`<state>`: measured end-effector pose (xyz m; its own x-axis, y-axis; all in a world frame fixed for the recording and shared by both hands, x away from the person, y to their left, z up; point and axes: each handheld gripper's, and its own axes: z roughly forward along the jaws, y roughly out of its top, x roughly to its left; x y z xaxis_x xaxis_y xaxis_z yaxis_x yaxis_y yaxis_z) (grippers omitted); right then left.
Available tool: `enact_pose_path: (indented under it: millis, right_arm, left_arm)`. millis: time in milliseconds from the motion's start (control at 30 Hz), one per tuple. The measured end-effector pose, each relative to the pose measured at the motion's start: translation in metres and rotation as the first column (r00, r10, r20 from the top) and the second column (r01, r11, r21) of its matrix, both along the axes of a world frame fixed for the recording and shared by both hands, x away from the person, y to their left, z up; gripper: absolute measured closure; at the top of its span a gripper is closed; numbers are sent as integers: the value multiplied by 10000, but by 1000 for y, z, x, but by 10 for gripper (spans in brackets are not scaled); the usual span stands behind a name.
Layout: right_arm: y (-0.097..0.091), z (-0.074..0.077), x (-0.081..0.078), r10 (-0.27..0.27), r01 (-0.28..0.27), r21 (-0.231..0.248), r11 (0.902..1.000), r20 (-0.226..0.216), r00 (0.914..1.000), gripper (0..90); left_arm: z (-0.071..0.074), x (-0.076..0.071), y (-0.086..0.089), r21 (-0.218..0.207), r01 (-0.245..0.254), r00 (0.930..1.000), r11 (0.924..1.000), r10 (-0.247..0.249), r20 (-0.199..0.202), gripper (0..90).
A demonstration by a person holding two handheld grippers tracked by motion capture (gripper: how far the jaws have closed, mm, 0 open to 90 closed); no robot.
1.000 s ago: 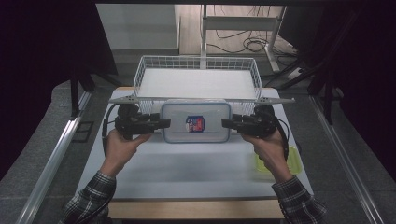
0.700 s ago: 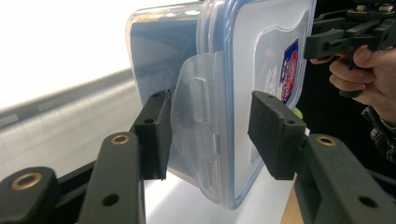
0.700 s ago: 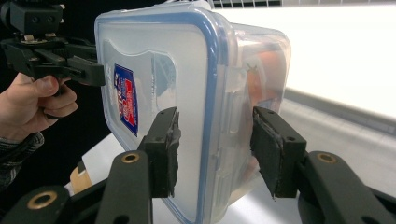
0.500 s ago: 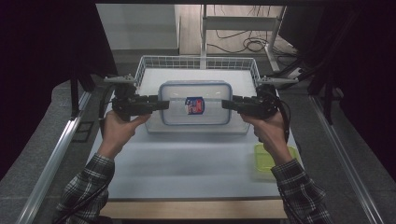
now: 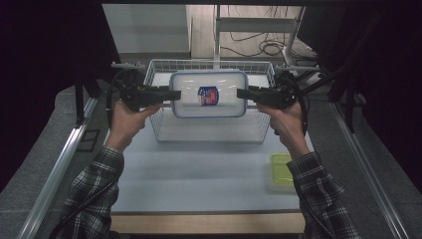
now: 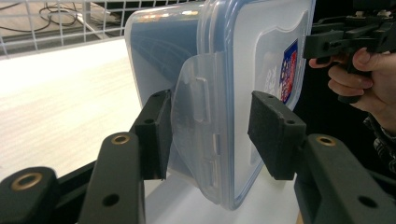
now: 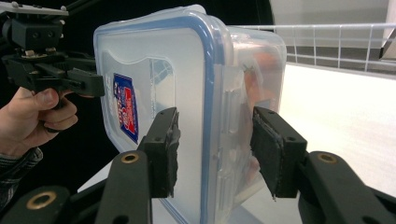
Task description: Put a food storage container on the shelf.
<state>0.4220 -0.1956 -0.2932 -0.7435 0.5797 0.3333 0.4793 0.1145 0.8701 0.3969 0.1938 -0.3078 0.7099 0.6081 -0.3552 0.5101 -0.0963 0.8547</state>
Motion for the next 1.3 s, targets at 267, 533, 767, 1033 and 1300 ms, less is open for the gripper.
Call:
enact_pose_path:
  millis: [267, 533, 767, 1033, 1300]
  right_arm:
    - [4, 9, 19, -130, 130, 130, 9998, 21, 9999, 519]
    - [4, 4, 36, -329, 335, 164, 9993, -382, 9987, 511]
    - [4, -5, 48, -506, 523, 205, 9984, -768, 9958, 504]
    - [4, -5, 48, -817, 817, -24, 9967, -558, 9951, 486]
    - [15, -12, 46, -1210, 1152, -932, 9890, -597, 9909, 491]
  left_arm:
    - [6, 19, 3, -104, -76, 10000, 9999, 75, -32, 508]
    - [1, 36, 2, -283, -268, 9993, 9992, 260, -263, 506]
    - [-7, 47, 1, -569, -433, 9980, 9974, 405, -496, 501]
    - [-7, 49, -4, -330, -673, 9976, 9972, 668, -184, 476]
    - [-10, 51, -7, -103, -1087, 9940, 9940, 1086, -108, 422]
